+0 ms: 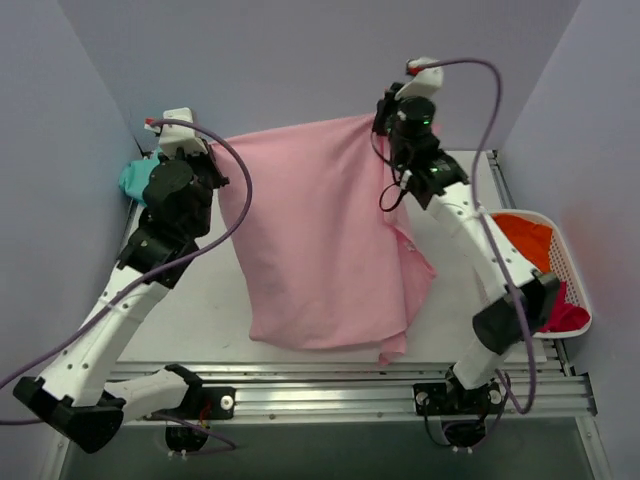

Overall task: Fold and stack the t-shirts
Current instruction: Flatten the tshirt out

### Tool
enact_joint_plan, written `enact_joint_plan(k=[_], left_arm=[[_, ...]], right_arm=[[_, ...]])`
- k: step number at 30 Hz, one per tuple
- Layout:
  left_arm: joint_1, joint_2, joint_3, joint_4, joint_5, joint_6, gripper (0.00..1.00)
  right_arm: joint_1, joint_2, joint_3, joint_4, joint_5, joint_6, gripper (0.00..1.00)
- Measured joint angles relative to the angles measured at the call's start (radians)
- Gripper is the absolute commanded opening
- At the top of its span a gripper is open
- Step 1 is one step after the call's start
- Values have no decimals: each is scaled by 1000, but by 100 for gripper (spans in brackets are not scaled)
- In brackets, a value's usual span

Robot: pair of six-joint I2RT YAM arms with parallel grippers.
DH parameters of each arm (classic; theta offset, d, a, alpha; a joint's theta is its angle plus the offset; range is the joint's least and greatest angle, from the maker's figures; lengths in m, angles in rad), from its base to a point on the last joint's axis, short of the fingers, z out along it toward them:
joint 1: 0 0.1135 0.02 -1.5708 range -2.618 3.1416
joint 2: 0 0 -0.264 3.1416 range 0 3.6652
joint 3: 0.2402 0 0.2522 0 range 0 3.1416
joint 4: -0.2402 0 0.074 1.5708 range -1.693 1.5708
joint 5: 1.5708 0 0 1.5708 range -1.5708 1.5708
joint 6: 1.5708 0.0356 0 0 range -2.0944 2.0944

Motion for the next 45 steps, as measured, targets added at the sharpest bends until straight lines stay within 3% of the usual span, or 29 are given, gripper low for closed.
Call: enact_joint_plan(k=[2,6,8,9,10,11,12,13,16,20,26,31,32,33,35,36,37,38,45], left_arm=[[120,84,-65,19,56,-61,2],[247,365,-114,85,168,-137,2],[278,533,-106,138,211,-151,5],[291,617,-91,146,225,-154,13],[306,702,-68,147,242,-155,56],[323,785,-28,142,259,-155,78],[343,887,42,129,285,-163,94],[360,964,101,127,306,-166,94],[402,1103,249,100,338,-190,94],[426,1064,263,100,336,-200,94],[380,764,94,141,286,-203,94],[285,528,-23,146,253,-233,94],[262,496,-57,152,247,-247,94],[238,471,-93,158,246,-261,95],[190,449,-171,174,248,-301,97],[165,448,-225,186,258,-332,98],[146,453,-269,188,268,-357,100],[132,460,-314,191,274,-385,94],[69,491,-552,216,279,-540,74]], right_arm=[[-24,149,-12,-8,3,28,0],[-78,461,-10,-8,-7,103,0],[-101,601,23,-17,-12,142,38],[-113,671,54,-33,-8,159,63],[-125,739,100,-57,-2,171,99],[-142,811,154,-72,3,184,100],[-154,857,189,-90,10,184,100],[-164,885,209,-102,20,190,100],[-188,885,234,-104,60,200,100],[-193,768,178,-81,105,196,100],[-174,491,14,-13,148,193,100],[-165,383,-58,27,191,195,98],[-166,380,-74,33,200,196,94],[-169,381,-95,36,204,197,79],[-175,403,-121,29,210,197,44],[-179,422,-124,23,212,197,17],[-183,446,-124,21,212,197,7],[-187,470,-123,20,213,203,0],[-207,686,-18,-47,210,208,0]])
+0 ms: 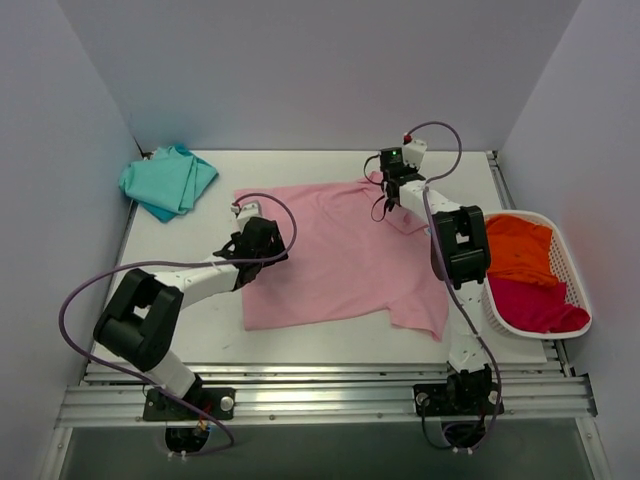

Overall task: Fold and stack the t-shirts
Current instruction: Flatten the tshirt out

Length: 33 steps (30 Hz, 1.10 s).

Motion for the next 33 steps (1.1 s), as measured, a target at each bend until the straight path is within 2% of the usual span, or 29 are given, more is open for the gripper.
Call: enact_joint_plan(k=[7,15,25,28,32,33], left_arm=[[-17,-2,-39,79,3,-69,62],[-33,-16,-103,92,6,-130,55],[-117,-18,-144,98,12,-185,47],[-127,-23,-158,95,11,-203,40],[-133,-30,-191,84,-15,-230,24],[-133,-32,-194,81,-23,-235,18]], right_arm=[[-5,68,88,-43,-5,8,0],[-13,87,117,-43,-25,50,0],[-50,187,181,-61,-78,105,0],[-63,206,213,-76,-95,121,0],[-79,243,274,-80,-116,140,0],[-84,248,284,-80,-126,145,0]])
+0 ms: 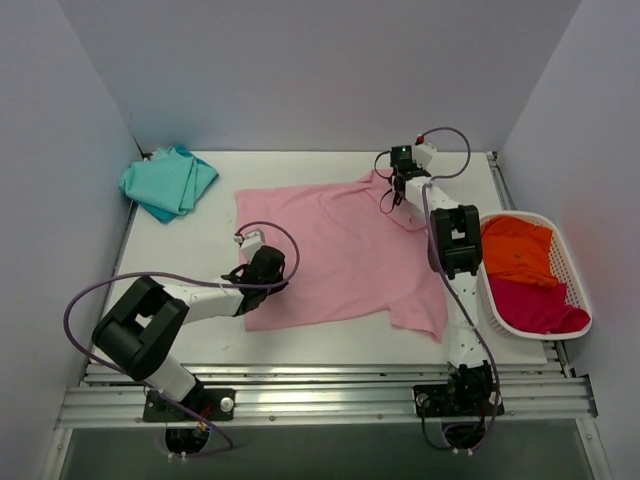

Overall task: Fold and stack the t-shirts
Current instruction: Flatten the tshirt out

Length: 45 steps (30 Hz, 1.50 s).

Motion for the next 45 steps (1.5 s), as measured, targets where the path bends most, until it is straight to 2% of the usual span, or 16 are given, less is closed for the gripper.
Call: enact_joint_plan(k=[4,14,20,21,22,23,24,25,26,27,30,35,40,45], left_arm=[[0,-1,-15,6,-30,-31,3],[-5,-3,-28,0,-90,-119,2],[-5,-45,-71,-16,-130,-160,3],[-5,-47,-73,-18,-135,-164,6],[-5,-48,-74,-21,-139,-167,14],[-5,-48,-74,-22,-142,-170,36],[-6,-47,-74,-25,-145,-173,54],[-6,-47,-72,-16,-149,-177,69],[-8,-48,-62,-9,-152,-175,92],[-9,-46,-55,3,-156,-167,98],[-11,-37,-32,2,-179,-151,94],[-14,-34,-5,-56,-204,-95,94],[-15,-79,38,-170,-251,-24,94],[-28,-293,31,-182,-290,30,94]], right_arm=[[-18,22,37,-3,-35,13,0],[-82,114,179,11,-131,48,0],[-137,184,254,96,-209,78,3],[-138,192,258,112,-217,83,6],[-143,196,260,129,-225,85,23],[-148,199,260,143,-231,92,39],[-150,201,260,167,-239,91,67],[-153,201,260,192,-248,92,73],[-153,201,260,223,-255,82,76],[-152,199,258,234,-259,76,78],[-149,180,193,314,-266,60,79],[-135,16,-70,373,-234,34,80],[-85,-241,-329,388,-100,-11,80],[31,-602,-575,435,72,-75,80]])
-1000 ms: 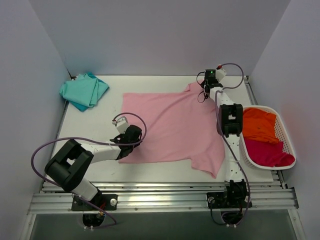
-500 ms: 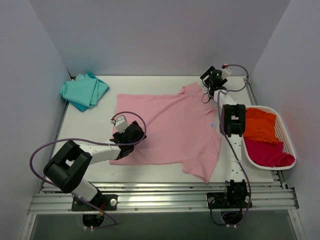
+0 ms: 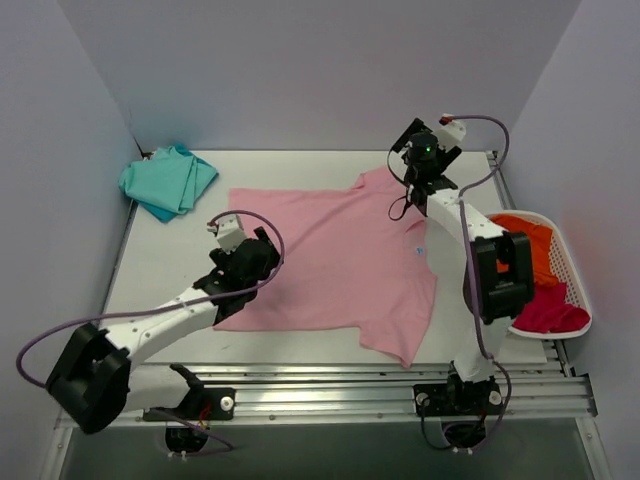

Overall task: Fold and stack the t-shirts
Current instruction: Flatten the tshirt out

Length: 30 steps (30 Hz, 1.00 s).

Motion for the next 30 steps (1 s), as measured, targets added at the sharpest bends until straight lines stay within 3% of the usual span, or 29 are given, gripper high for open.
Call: enact_joint_plan(k=[4,8,11,17,23,28,30], left_arm=[[-24,-254,-92,36,-35,12,95],[-48,-422,-188,-10,-60,-37,98],[-76,-424,-200,-129,-89,-111,98],[-103,-323,-152,-534,-173,-385,100],[-104,-414,-139,-762,-216,-594,100],[-104,-479,-158,-824,-213,-697,86],[-104,-483,-187,-805,-193,-708,75]], right_arm=[[95,-266,-176,12,32,13,80],[153,-473,-392,-16,88,76,100],[282,-568,-521,-116,211,139,100],[537,-603,-536,-497,366,397,100],[771,-673,-575,-802,427,664,100],[822,-802,-676,-853,405,707,100],[822,-848,-700,-848,389,690,100]])
